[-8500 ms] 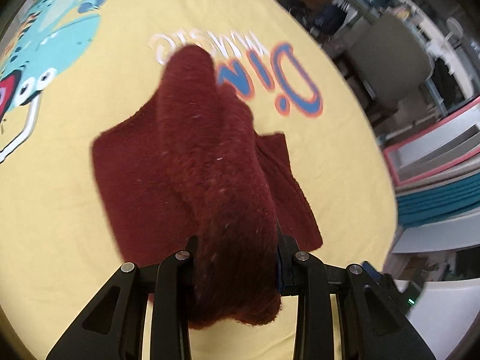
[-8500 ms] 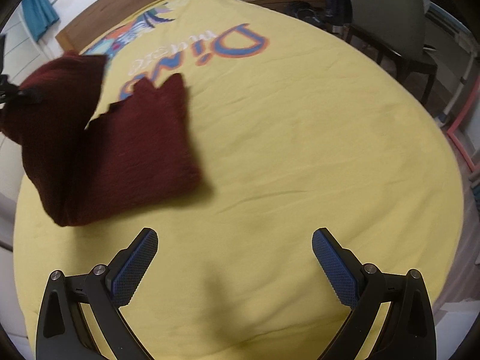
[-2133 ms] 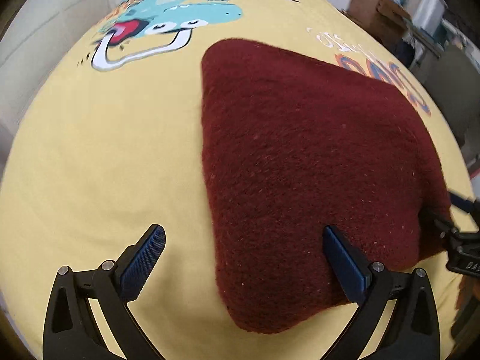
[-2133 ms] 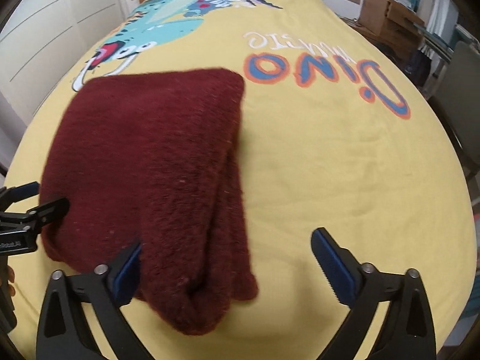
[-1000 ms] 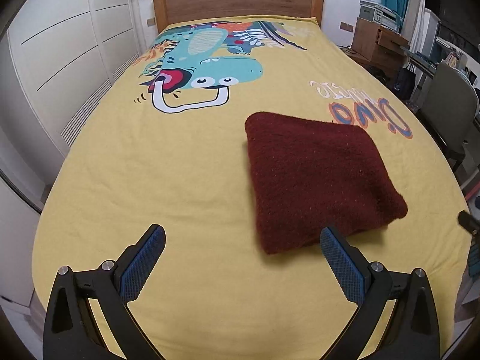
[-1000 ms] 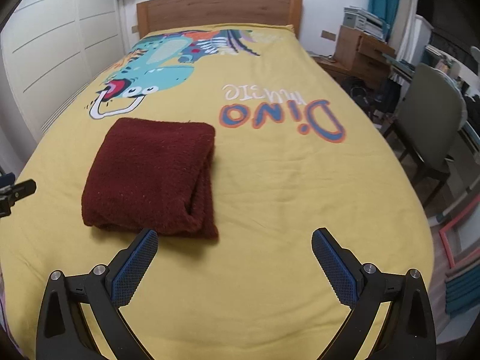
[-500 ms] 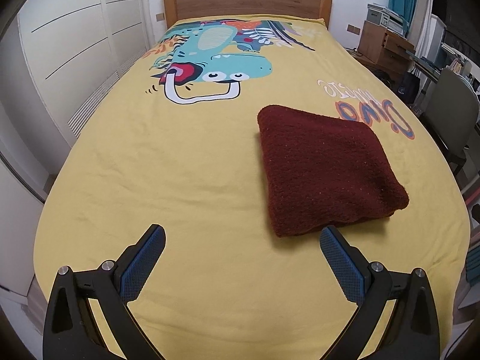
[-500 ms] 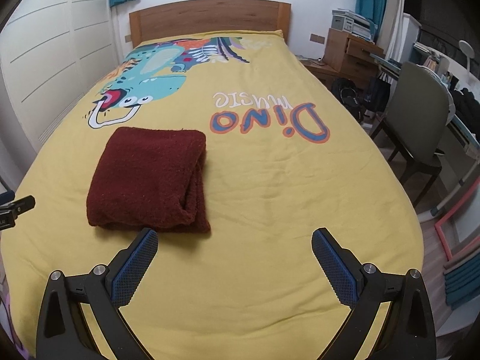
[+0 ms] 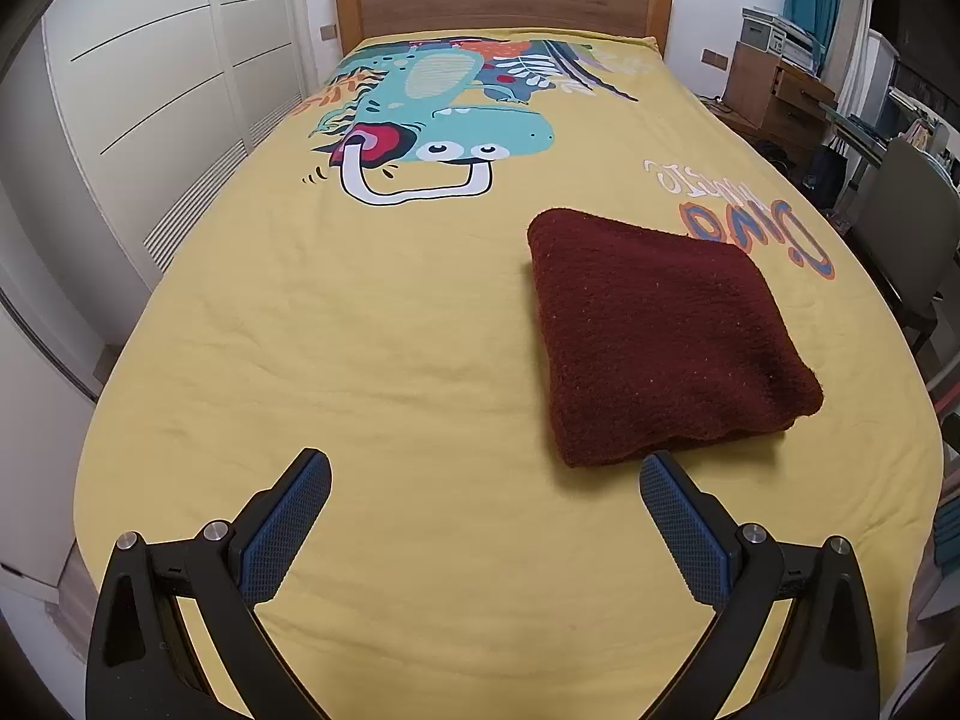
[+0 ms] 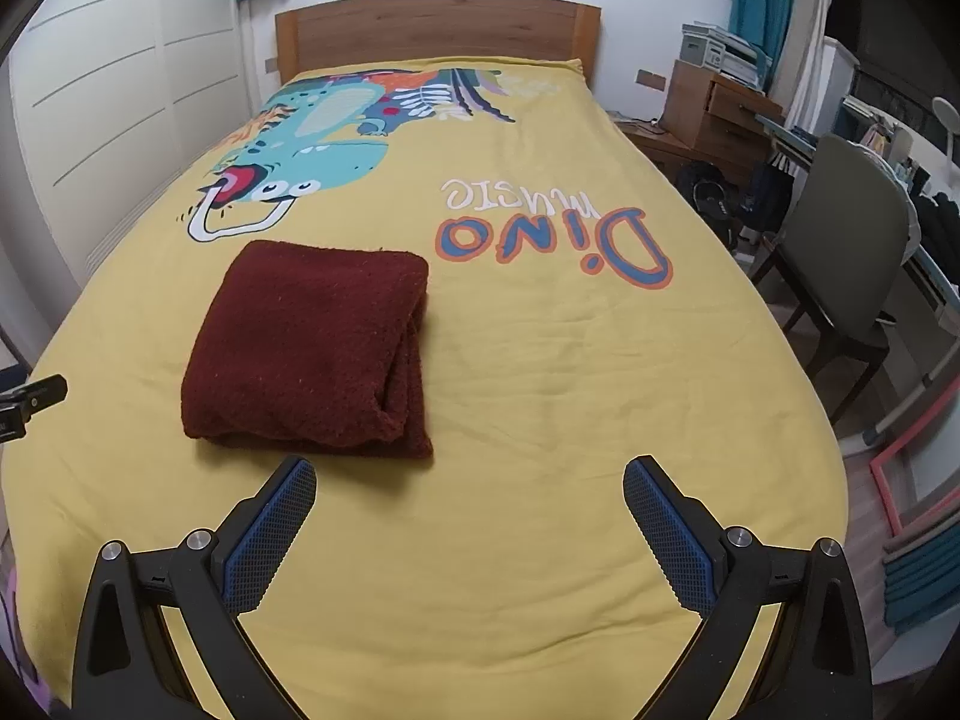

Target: Fold small clothes

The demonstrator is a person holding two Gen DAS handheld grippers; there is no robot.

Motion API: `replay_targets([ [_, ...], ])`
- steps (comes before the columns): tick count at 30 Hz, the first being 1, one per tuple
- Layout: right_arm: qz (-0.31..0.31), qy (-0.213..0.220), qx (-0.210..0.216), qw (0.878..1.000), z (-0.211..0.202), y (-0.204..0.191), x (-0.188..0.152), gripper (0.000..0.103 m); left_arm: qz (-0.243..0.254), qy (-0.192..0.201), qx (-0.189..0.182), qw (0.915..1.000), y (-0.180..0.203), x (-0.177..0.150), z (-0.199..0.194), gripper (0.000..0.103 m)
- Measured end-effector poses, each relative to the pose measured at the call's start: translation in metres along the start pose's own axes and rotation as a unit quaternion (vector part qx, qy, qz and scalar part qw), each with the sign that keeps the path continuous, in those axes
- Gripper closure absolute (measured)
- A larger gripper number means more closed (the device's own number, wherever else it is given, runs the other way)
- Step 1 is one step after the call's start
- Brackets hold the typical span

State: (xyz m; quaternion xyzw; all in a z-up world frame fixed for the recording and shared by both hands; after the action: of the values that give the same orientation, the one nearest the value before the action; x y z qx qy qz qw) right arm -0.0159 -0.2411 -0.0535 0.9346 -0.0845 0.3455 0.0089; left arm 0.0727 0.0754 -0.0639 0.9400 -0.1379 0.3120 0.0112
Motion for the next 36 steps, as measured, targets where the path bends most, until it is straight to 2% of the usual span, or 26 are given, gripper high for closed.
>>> replay_targets([
  [17, 0.001, -0.002, -0.004, 1.000, 0.000, 0.003, -0.002, 0.001, -0.001, -0.006, 0.008, 1.0000, -0.001, 0.000, -0.001, 0.001],
  [36, -0.012, -0.022, -0.003, 1.000, 0.009, -0.002, -0.005, 0.001, -0.012, -0.012, -0.002, 0.9999, -0.005, -0.001, -0.001, 0.001],
])
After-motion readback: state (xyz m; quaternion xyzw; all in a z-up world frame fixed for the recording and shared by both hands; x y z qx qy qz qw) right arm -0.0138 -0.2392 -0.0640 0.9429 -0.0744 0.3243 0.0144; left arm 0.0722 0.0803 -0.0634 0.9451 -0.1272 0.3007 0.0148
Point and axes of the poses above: each gripper's, at about its wrist camera, not at the fingertips, and z roughly the way its jaws point, y to its right, x to its top, the point moved 5 cm from there along z, roughly the way its jaws point, and after that the axes turned 5 degrees about z, right-handed, at the moved point
